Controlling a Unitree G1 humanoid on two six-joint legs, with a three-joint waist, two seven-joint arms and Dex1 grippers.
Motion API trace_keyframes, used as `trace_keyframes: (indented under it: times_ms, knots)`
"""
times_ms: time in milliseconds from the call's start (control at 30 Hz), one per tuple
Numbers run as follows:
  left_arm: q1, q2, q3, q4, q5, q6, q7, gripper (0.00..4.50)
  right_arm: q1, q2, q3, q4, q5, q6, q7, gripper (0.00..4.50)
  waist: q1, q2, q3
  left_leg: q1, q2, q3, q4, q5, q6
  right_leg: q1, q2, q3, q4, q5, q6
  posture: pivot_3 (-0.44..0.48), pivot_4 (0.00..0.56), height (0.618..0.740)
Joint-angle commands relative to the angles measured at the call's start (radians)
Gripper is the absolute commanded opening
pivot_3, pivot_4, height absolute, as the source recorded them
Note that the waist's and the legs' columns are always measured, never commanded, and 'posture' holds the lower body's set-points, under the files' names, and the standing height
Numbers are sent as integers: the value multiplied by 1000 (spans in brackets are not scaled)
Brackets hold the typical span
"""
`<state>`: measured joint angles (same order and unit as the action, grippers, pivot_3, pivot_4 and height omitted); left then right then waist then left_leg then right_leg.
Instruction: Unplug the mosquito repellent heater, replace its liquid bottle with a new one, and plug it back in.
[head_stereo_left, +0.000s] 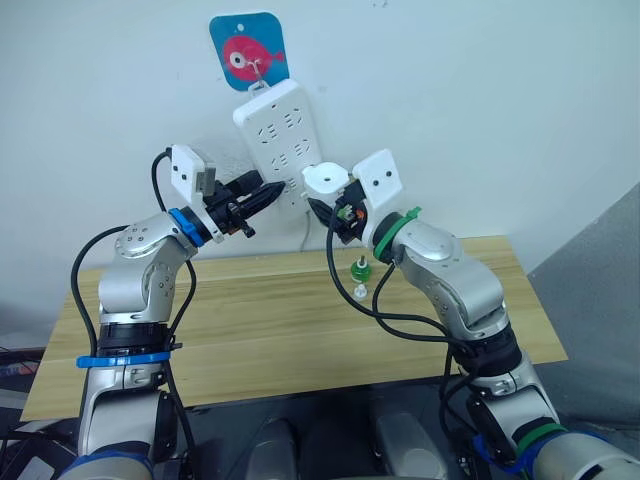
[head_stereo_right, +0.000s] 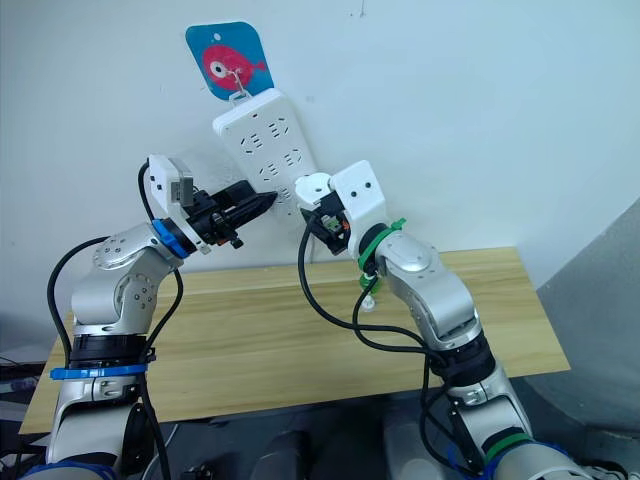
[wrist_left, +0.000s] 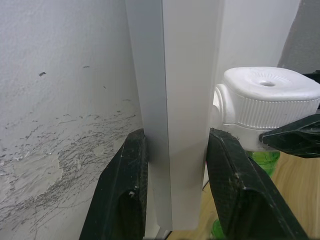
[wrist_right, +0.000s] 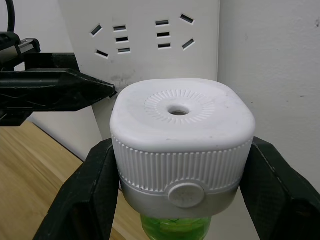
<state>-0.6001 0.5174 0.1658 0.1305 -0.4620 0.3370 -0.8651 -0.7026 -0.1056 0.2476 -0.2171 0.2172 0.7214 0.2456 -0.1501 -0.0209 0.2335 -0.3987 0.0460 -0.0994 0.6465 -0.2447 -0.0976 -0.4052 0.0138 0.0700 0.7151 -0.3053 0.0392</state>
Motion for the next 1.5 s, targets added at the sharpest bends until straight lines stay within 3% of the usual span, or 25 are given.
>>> trace_keyframes:
  times_ms: [33,900,1100,1133,1233,1500]
  knots:
    - [3,-11,-32,-44,-3,6,-13,1339,-58,38,-4,43,-7,-24,13,2957,-3,0,0,0,0,0,0,0,0,0,0,0,0,0,0,-190,193,725]
    - [15,-13,-20,-69,-8,43,-21,1339,-129,102,-15,188,-32,-83,99,2957,-31,0,0,2,1,0,-1,6,1,0,1,1,0,3,4,-181,192,725]
    - [7,-6,-6,-12,40,-5,8,1339,-107,106,-30,132,-15,-44,119,2957,-36,0,0,1,1,0,-1,7,2,0,1,1,0,4,5,-185,196,725]
    - [4,-4,-2,3,49,-14,13,1339,-99,101,-32,116,-14,-36,122,3681,-36,0,0,1,1,0,-1,7,2,0,1,1,0,4,5,-185,197,725]
    - [-2,1,5,30,62,-32,22,1339,-79,90,-33,76,-14,-9,126,4500,-20,0,0,-1,0,-1,-3,7,2,-1,1,0,-2,4,5,-184,198,725]
    - [-28,24,34,133,85,-108,82,1339,16,7,-17,-138,-11,109,131,4500,3,0,0,-3,-1,0,-4,6,1,-1,-2,0,-6,6,1,-180,200,725]
